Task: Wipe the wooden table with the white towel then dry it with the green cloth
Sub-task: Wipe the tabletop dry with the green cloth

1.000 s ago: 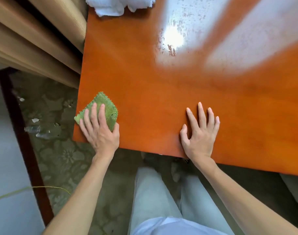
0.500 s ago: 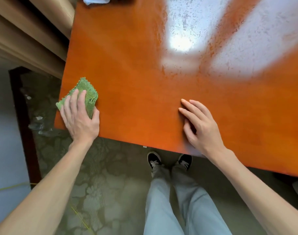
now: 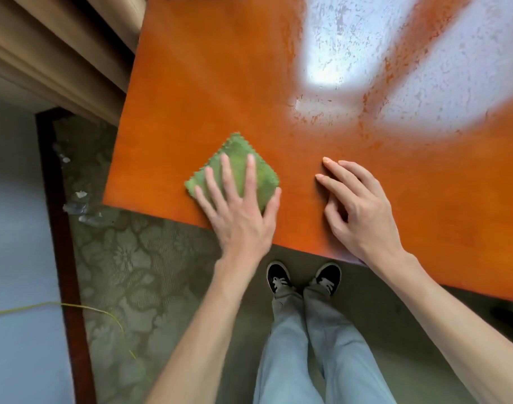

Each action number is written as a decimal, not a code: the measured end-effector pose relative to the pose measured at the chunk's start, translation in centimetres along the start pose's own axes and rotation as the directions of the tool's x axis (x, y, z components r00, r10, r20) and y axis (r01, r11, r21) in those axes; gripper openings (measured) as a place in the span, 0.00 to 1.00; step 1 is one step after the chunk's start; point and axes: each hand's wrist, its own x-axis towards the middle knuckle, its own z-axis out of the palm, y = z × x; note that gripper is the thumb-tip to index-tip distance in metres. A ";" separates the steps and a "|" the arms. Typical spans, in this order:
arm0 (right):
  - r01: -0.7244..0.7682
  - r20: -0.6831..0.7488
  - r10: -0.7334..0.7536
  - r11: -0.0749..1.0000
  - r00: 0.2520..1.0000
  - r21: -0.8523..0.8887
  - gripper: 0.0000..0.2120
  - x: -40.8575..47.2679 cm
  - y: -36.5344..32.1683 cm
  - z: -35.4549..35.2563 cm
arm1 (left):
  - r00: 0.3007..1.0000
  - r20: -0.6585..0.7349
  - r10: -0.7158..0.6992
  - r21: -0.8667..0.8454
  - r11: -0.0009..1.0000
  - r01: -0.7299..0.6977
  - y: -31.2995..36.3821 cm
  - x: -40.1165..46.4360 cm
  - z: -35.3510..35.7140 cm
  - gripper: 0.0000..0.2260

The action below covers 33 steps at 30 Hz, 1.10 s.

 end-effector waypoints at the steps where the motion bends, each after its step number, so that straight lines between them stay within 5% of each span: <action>1: -0.005 0.005 0.005 1.000 1.000 -0.007 0.18 0.0 0.0 0.0 | 0.996 0.021 0.089 -0.002 0.996 -0.089 2.0 -1.7 0.2 0.32; 4: -0.016 0.012 0.016 1.000 1.000 -0.017 0.18 0.0 0.0 0.0 | 0.954 0.088 0.286 -0.041 0.958 -0.283 4.6 -4.6 0.3 0.29; 7: -0.009 0.006 0.009 1.000 1.000 -0.014 0.18 0.1 0.0 0.0 | 0.939 0.084 0.335 -0.095 0.940 -0.327 1.2 -3.3 0.2 0.24; 15: -0.010 -0.003 0.010 1.000 1.000 -0.027 0.18 -0.1 0.1 0.2 | 0.986 0.064 -0.153 -0.059 0.986 0.157 -16.5 8.1 -2.9 0.23; 20: -0.010 -0.001 0.010 0.999 1.000 -0.033 0.18 0.1 0.1 0.2 | 0.957 0.066 -0.281 -0.036 0.958 0.284 -12.9 8.8 -2.2 0.24; 24: -0.019 0.008 0.019 0.999 1.000 -0.040 0.18 0.0 0.0 0.1 | 0.998 0.060 -0.005 0.013 1.000 0.004 -5.1 3.7 -1.2 0.27; 28: -0.017 0.002 0.017 0.999 1.000 -0.038 0.18 0.1 -0.1 0.1 | 0.967 0.133 0.216 0.015 0.976 -0.219 3.0 -3.1 0.1 0.31; 33: -0.017 0.014 0.018 0.999 1.000 -0.033 0.20 0.1 -0.1 0.1 | 0.915 0.174 0.363 0.003 0.929 -0.370 2.2 -5.1 0.2 0.32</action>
